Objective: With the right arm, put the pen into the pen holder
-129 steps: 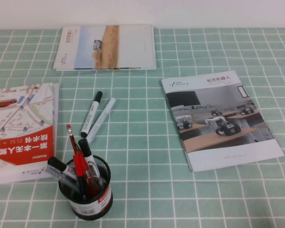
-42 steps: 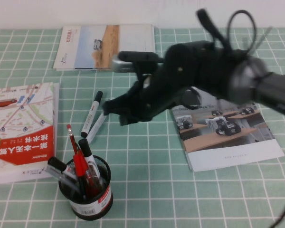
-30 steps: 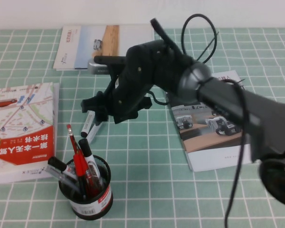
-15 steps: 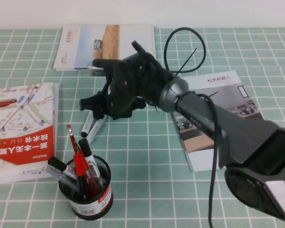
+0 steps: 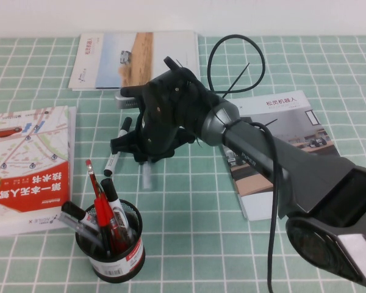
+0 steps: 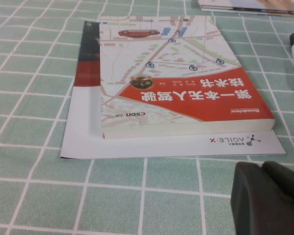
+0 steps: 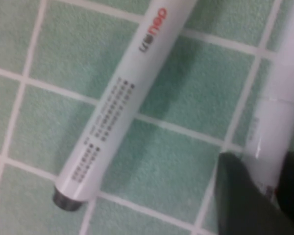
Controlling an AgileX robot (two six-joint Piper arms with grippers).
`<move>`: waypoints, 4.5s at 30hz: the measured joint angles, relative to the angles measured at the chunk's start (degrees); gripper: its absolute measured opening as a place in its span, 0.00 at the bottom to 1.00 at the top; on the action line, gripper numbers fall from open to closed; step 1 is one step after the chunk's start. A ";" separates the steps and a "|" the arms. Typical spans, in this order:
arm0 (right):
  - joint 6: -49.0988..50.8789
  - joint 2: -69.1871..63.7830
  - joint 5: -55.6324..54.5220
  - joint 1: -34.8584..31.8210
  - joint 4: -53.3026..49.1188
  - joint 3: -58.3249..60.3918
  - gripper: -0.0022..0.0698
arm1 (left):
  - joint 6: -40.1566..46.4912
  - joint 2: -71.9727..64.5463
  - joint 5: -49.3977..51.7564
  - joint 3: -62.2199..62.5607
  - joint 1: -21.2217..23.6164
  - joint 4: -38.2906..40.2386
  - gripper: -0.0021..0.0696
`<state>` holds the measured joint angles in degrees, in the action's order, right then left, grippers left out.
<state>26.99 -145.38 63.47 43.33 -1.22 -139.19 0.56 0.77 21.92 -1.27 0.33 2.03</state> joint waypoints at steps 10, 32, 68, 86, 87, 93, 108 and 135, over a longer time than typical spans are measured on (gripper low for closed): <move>-4.24 0.66 4.57 0.00 -0.48 -0.07 0.18 | 0.00 0.00 0.00 0.00 0.00 0.00 0.02; -9.90 48.90 -32.65 0.68 -2.48 55.95 0.18 | 0.00 0.00 0.00 0.00 0.00 0.00 0.02; -14.55 44.32 -120.85 12.12 -16.71 96.33 0.18 | 0.00 0.00 0.00 0.00 0.00 0.00 0.02; -17.70 39.15 -120.63 12.12 -15.33 93.76 0.26 | 0.00 0.00 0.00 0.00 0.00 0.00 0.02; -17.70 39.15 -120.36 12.12 -15.33 93.76 0.31 | 0.00 0.00 0.00 0.00 0.00 0.00 0.02; -17.70 41.01 -119.43 12.12 -15.23 95.46 0.47 | 0.00 0.00 0.00 0.00 0.00 0.00 0.02; -17.70 74.35 -85.11 12.12 -15.12 106.35 0.06 | 0.00 0.00 0.00 0.00 0.00 0.00 0.02; -10.36 105.55 -47.29 -0.65 -14.19 118.71 0.00 | 0.00 0.00 0.00 0.00 0.00 0.00 0.02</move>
<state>16.63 -39.83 16.18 42.68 -15.40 -20.49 0.56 0.77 21.92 -1.27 0.33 2.03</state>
